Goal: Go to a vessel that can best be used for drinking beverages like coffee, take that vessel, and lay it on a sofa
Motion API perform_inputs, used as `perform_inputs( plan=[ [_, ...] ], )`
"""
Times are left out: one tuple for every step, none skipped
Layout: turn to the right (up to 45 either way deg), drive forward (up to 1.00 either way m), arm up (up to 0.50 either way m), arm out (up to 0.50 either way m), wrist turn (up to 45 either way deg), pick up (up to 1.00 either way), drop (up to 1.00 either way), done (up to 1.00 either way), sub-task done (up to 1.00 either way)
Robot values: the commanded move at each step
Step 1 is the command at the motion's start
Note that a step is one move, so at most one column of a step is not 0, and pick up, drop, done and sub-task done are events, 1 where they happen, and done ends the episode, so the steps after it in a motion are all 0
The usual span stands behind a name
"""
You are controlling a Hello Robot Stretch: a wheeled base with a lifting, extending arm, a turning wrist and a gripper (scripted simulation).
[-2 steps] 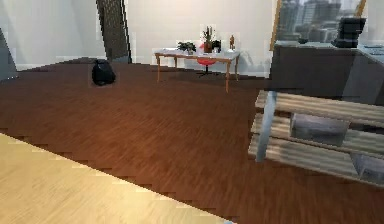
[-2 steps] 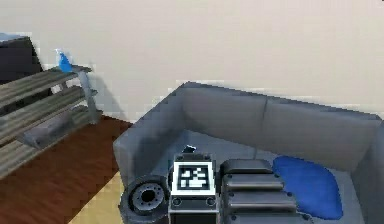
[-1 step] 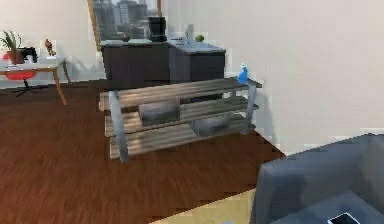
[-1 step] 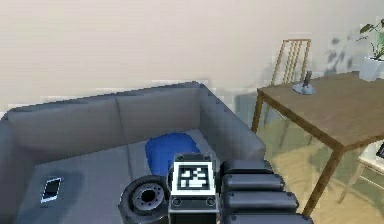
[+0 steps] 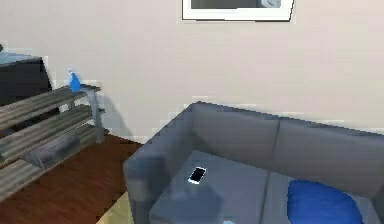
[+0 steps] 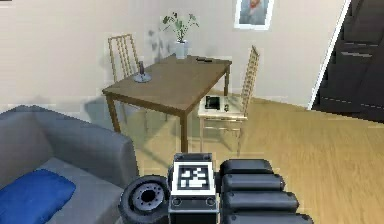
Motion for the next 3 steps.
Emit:
perform_inputs(
  plan=[
    [45.0, 0.0, 0.0, 0.0, 0.0, 0.0, 0.0, 0.0, 0.0],
    [-45.0, 0.0, 0.0, 0.0, 0.0, 0.0, 0.0, 0.0, 0.0],
    [-45.0, 0.0, 0.0, 0.0, 0.0, 0.0, 0.0, 0.0, 0.0]
  ],
)
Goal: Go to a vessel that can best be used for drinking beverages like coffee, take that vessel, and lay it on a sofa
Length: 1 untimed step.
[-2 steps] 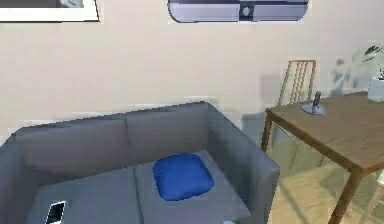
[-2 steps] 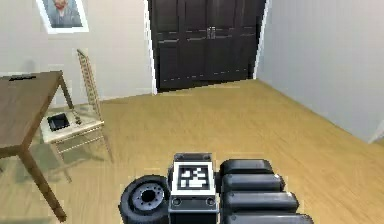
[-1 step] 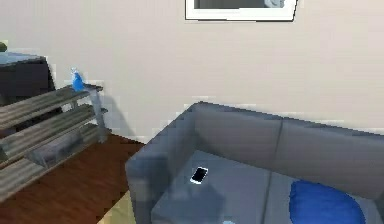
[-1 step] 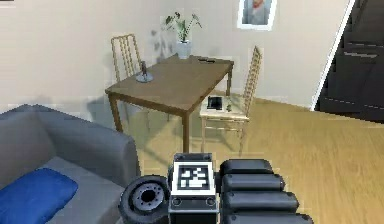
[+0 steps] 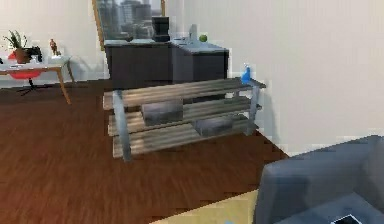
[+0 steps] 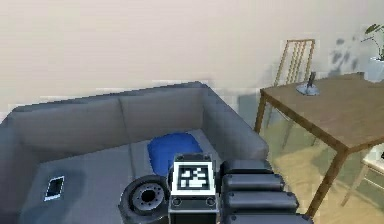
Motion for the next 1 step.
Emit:
perform_inputs(
  plan=[
    [-30.0, 0.0, 0.0, 0.0, 0.0, 0.0, 0.0, 0.0, 0.0]
  ],
)
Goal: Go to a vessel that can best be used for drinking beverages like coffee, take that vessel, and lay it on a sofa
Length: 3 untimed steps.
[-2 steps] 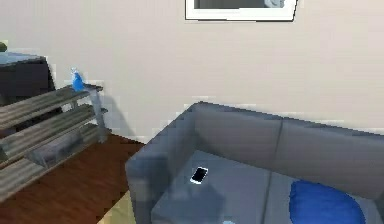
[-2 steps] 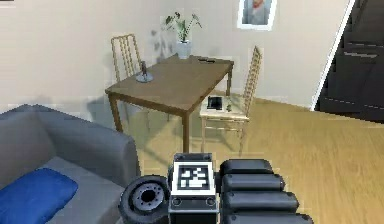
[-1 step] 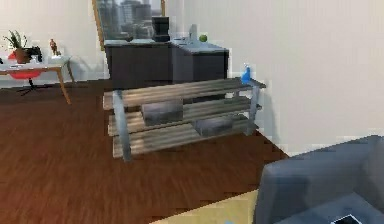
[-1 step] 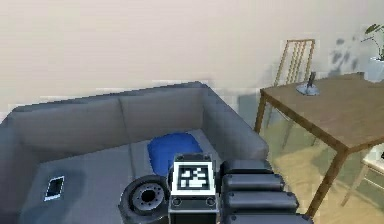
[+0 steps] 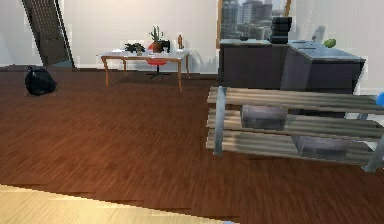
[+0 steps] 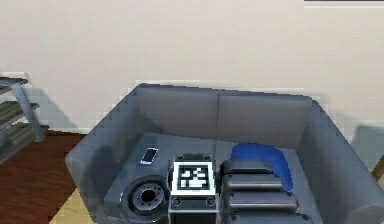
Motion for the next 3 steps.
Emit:
perform_inputs(
  plan=[
    [0.0, 0.0, 0.0, 0.48, 0.0, 0.0, 0.0, 0.0, 0.0],
    [0.0, 0.0, 0.0, 0.0, 45.0, 0.0, 0.0, 0.0, 0.0],
    [0.0, 0.0, 0.0, 0.0, 45.0, 0.0, 0.0, 0.0, 0.0]
  ],
)
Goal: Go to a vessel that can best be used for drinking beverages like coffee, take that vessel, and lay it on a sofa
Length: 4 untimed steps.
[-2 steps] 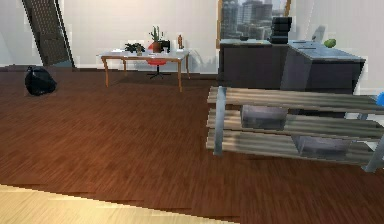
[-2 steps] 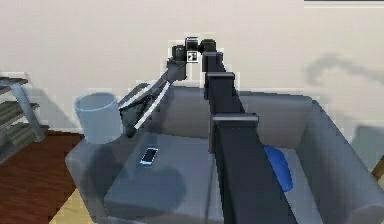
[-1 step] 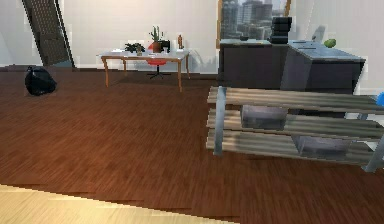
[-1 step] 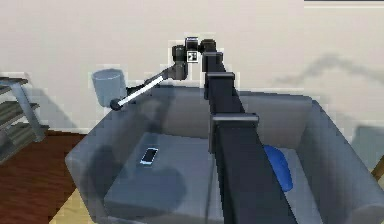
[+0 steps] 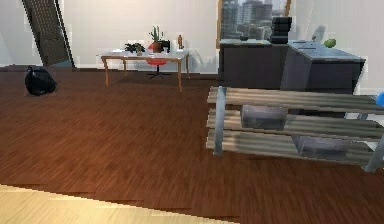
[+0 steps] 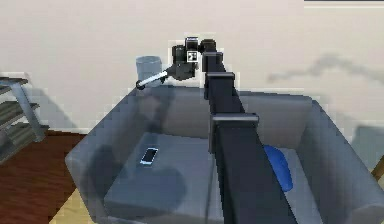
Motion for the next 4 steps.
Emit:
perform_inputs(
  plan=[
    [0.0, 0.0, 0.0, 0.0, 45.0, 0.0, 0.0, 0.0, 0.0],
    [0.0, 0.0, 0.0, 0.0, 21.0, 0.0, 0.0, 0.0, 0.0],
    [0.0, 0.0, -0.36, 0.0, 0.0, 0.0, 0.0, 0.0, 0.0],
    [0.0, 0.0, -0.32, 0.0, 0.0, 0.0, 0.0, 0.0, 0.0]
  ],
)
